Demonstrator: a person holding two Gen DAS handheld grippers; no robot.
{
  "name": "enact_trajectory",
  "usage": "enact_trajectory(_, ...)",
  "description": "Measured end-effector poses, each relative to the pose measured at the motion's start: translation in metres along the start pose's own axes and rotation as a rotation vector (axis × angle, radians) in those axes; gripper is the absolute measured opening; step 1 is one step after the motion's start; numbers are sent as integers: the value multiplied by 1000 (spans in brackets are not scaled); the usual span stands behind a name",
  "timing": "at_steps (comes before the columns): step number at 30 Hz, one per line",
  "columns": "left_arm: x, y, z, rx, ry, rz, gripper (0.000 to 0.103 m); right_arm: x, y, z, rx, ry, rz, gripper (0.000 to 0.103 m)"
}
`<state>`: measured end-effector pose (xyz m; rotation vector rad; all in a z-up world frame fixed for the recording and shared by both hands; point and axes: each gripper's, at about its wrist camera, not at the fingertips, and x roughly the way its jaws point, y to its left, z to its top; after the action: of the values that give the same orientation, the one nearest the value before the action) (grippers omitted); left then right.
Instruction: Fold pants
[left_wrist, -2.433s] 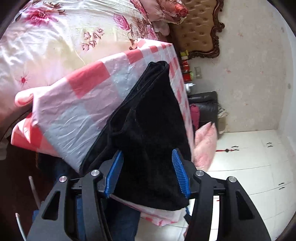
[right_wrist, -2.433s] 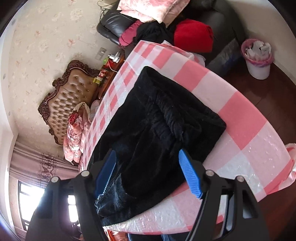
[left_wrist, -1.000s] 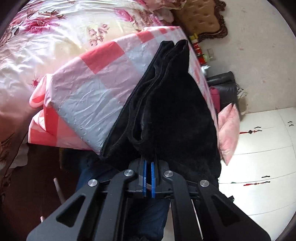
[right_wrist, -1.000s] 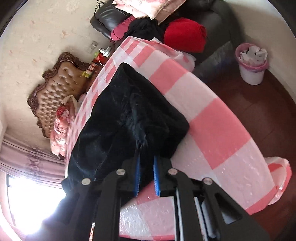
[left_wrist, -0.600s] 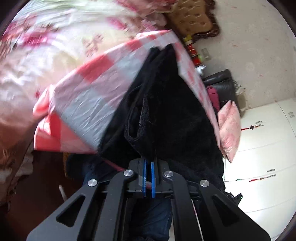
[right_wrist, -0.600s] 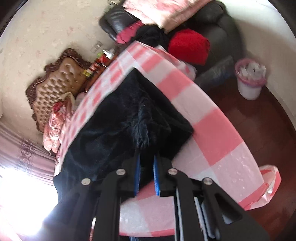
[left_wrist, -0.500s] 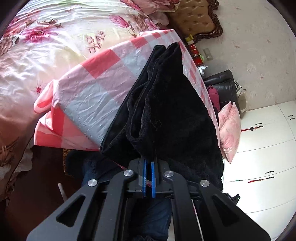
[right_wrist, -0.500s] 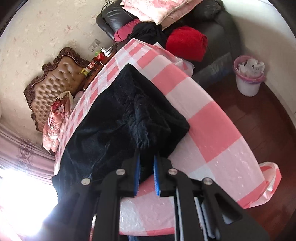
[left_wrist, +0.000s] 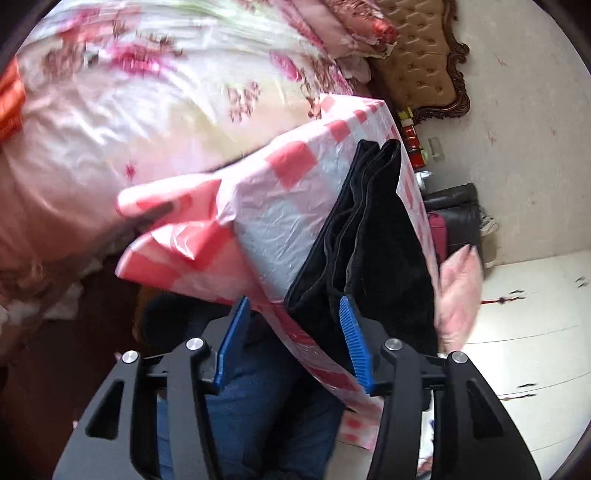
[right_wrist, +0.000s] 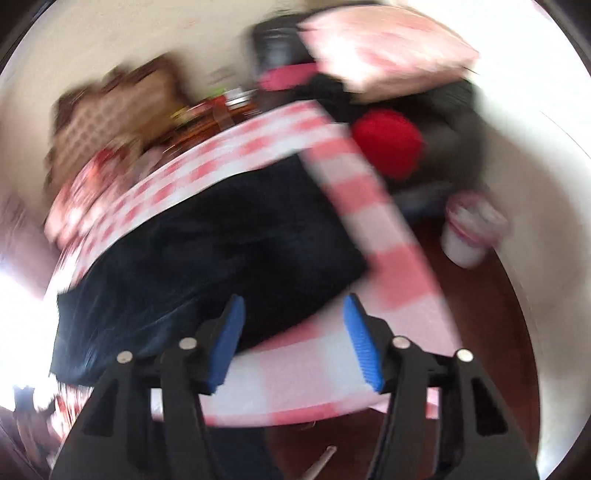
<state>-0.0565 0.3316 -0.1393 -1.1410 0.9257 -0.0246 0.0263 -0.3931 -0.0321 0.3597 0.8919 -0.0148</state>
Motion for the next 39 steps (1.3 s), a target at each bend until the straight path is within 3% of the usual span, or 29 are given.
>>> enact_trajectory(3,5,1,-1,-45,29,-104,48,19,56,-4,-128,53,110,59)
enact_trajectory(6,11,0,-3,-53,29,-97,48,46,112,-10,-226,97,190,59)
enact_trajectory(9,23,-8,-3,-40,44,-86,45,70,151,-15,-287,140,205,59)
enact_trajectory(10,26,-13,-2,-20,50,-70,33,80,164,-20,-318,165,195,59)
enact_trajectory(11,29,-18,-2,-2,51,-29,28,89,174,-25,-346,193,200,59)
enact_trajectory(13,26,-27,2,46,42,9,9,99,187,-36,-381,228,183,61)
enact_trajectory(15,22,-42,9,113,50,61,9,101,195,-46,-399,240,165,61)
enact_trajectory(19,20,-69,22,249,45,91,9,94,202,-66,-428,202,134,66)
enact_trajectory(23,34,-60,38,250,51,117,9,89,218,-89,-479,169,106,74)
enact_trajectory(26,21,-55,30,277,58,126,19,85,224,-100,-513,158,94,80)
enact_trajectory(28,2,-55,31,299,-4,145,41,84,224,-101,-513,178,110,82)
enact_trajectory(31,-16,-77,57,379,-149,165,41,86,226,-98,-549,220,123,85)
enact_trajectory(33,-1,-107,84,485,-184,134,43,85,226,-95,-562,234,126,85)
enact_trajectory(37,72,-156,137,607,-72,128,44,75,227,-89,-508,204,184,85)
enact_trajectory(39,108,-174,157,655,-28,174,44,65,241,-93,-543,180,231,85)
